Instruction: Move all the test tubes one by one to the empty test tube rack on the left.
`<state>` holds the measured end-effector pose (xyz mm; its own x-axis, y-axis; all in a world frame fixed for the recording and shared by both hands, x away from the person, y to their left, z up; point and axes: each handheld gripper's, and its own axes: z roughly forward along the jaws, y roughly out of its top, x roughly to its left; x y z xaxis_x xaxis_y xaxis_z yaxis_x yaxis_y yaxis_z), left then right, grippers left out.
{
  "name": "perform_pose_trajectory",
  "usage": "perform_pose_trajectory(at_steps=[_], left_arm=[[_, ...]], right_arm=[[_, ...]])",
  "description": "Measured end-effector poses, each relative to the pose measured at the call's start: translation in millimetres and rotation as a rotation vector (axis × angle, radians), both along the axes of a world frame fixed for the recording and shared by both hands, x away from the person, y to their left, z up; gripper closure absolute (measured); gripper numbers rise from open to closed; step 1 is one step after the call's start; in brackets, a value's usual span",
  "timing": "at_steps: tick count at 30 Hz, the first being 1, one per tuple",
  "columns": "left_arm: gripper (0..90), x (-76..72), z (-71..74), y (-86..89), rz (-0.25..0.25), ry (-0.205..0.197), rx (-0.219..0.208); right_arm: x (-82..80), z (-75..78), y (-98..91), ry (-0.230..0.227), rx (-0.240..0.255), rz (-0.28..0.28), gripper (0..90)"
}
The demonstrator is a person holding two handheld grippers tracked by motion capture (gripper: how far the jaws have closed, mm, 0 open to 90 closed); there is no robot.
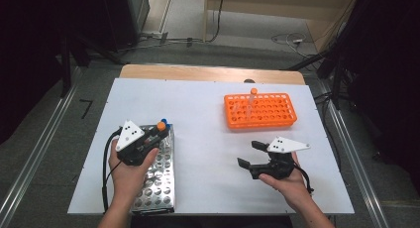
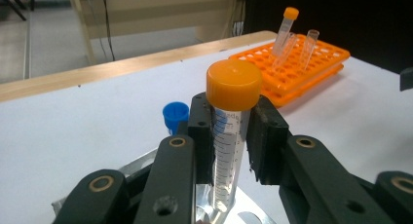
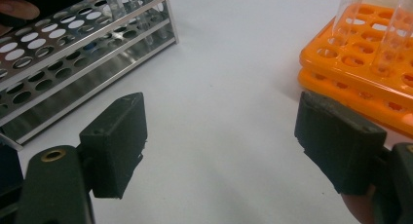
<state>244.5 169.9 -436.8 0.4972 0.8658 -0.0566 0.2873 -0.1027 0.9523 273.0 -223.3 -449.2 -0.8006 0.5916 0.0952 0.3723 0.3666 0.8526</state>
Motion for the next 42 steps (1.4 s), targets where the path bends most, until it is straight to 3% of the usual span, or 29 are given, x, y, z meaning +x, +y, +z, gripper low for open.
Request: perform_pose_trajectory(at_steps=[8,22,28,34,42], left_arm=[[70.7,-0.2,-1.4,1.0,-0.006,0.014,-0.009],[62.0,-2.6,0.1,1.5,-0.024,0.001,-0.028],[46.0,-5.3,2.3,0.1,-0.028,-0.017,-0.039],[30.9,-8.9,6.8,-2.7,-0.065,-0.030,-0.068],[5.5,-11.1,10.4,-6.0,-0.138,-0.004,-0.115]], right_arm=[[1.3,-0.4,-1.8,0.004,0.002,-0.008,17.9],[3.0,-0.1,-4.4,0.003,0.006,-0.018,18.0],[6.6,3.1,-6.8,0.000,0.022,-0.036,18.2],[18.5,10.1,-11.5,-0.019,0.042,-0.081,19.2],[40.6,14.0,-19.3,-0.028,0.047,-0.156,20.1]])
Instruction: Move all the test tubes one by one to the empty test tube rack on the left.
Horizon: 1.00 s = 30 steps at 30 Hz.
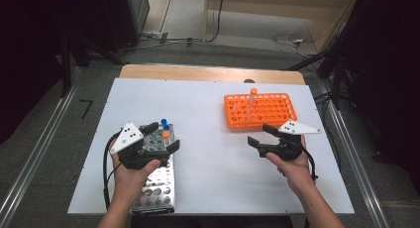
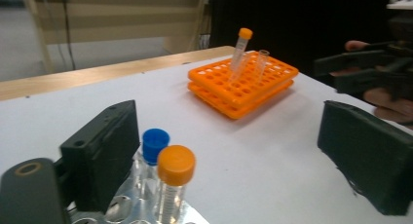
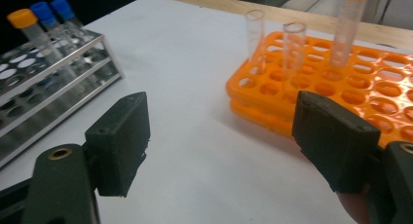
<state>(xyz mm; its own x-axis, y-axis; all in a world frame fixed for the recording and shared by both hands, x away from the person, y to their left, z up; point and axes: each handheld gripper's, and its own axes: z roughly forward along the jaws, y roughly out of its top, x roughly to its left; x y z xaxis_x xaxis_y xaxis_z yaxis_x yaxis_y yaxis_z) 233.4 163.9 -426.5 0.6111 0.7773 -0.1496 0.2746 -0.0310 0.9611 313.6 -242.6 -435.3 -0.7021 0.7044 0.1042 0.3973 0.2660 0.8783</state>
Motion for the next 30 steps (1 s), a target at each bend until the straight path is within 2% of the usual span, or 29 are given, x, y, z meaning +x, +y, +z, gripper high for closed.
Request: perform_pose_trajectory(at_steps=[4,9,17,24,30], left_arm=[[0.0,-1.2,-0.1,-2.9,-0.024,0.006,-0.011],[0.0,-2.8,0.4,-6.6,-0.063,-0.001,-0.013],[0.0,-3.9,0.0,-15.3,-0.097,0.000,-0.008],[0.0,-6.0,2.0,-19.4,-0.111,-0.006,-0.008],[0.0,-6.7,3.2,-22.0,-0.118,-0.007,-0.008]], right_arm=[[14.7,2.0,-4.2,0.004,0.002,-0.035,20.2],[32.9,6.2,-8.2,0.012,-0.008,-0.070,20.1],[62.8,12.0,-15.4,0.020,-0.005,-0.150,21.2],[87.1,11.5,-13.3,0.023,-0.018,-0.205,27.5],[107.7,0.9,-6.2,0.054,-0.037,-0.205,36.0]])
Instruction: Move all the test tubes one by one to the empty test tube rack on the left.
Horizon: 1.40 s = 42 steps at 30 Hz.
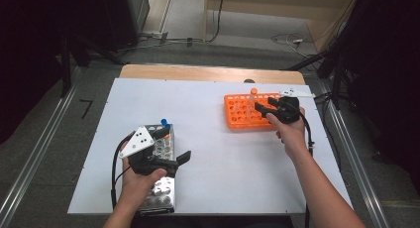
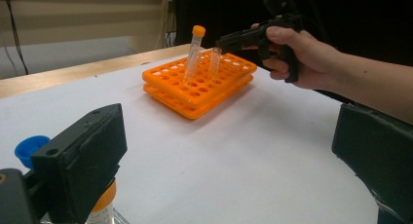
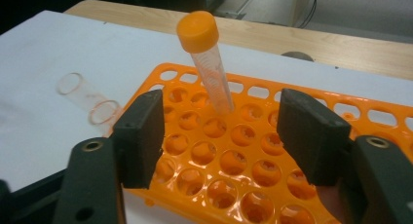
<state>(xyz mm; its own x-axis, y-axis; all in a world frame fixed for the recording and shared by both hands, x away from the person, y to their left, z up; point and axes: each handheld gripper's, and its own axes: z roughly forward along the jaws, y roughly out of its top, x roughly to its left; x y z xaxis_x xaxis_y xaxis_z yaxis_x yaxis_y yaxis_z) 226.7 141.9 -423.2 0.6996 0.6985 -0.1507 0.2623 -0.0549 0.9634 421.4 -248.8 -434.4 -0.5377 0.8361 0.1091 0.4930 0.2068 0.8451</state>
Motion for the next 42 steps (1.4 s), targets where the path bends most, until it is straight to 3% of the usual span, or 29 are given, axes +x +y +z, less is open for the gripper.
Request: perform_pose_trajectory(at_steps=[5,10,16,24,29,35,42], left_arm=[[0.0,-0.5,0.7,-2.7,-0.004,0.001,-0.002],[0.0,-0.8,1.7,-5.3,-0.011,-0.001,-0.003],[0.0,-1.1,1.5,-10.2,-0.025,0.001,0.000],[0.0,-2.2,2.1,-15.4,-0.034,0.003,0.001],[0.0,-2.8,2.6,-17.3,-0.036,0.003,0.009],[0.0,-3.1,2.7,-18.0,-0.034,0.003,0.012],[0.0,-3.4,2.3,-21.1,-0.039,0.004,0.018]], right_arm=[[16.8,-9.6,5.1,0.026,0.001,-0.005,46.0],[27.6,-16.8,15.4,0.045,-0.031,0.017,53.1],[36.8,-23.3,25.7,0.058,-0.057,-0.003,60.8],[43.1,-30.3,29.1,0.063,-0.032,-0.008,67.9],[42.2,-30.6,29.9,0.032,-0.066,-0.016,72.5],[37.0,-19.6,24.7,-0.013,-0.017,-0.021,72.8],[22.3,-1.4,19.0,-0.069,0.003,-0.006,72.8]])
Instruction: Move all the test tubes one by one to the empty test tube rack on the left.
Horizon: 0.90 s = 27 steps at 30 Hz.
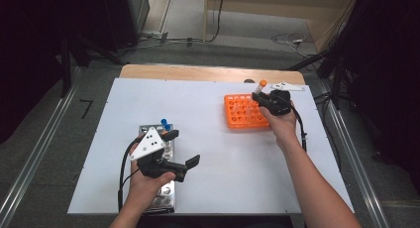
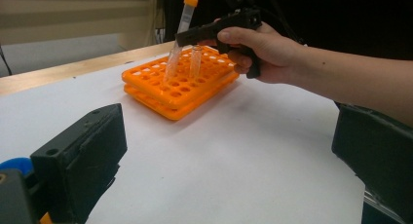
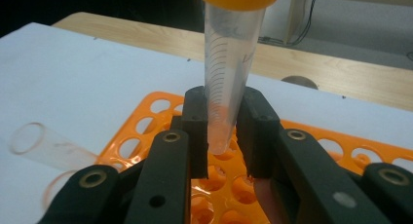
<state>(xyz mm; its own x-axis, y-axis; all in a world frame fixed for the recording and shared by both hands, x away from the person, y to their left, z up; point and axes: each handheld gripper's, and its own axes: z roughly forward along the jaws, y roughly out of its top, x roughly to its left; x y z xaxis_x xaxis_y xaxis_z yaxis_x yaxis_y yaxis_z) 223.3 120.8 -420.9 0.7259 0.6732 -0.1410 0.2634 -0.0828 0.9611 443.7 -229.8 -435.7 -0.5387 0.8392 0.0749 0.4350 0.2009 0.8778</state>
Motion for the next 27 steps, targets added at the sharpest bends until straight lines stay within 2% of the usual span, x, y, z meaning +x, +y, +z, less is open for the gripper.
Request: perform_pose_trajectory(at_steps=[7,18,27], left_arm=[[0.0,-1.3,1.0,-6.6,-0.011,-0.003,0.004],[0.0,-5.4,5.0,-7.1,0.015,0.001,0.005],[0.0,-5.2,5.9,-10.8,0.024,-0.002,0.011]], right_arm=[[-19.1,11.7,-7.6,-0.025,-0.003,0.006,72.8],[-54.5,14.4,-29.3,-0.040,-0.021,-0.002,72.8],[-89.3,20.1,-46.9,-0.046,-0.013,0.028,72.8]])
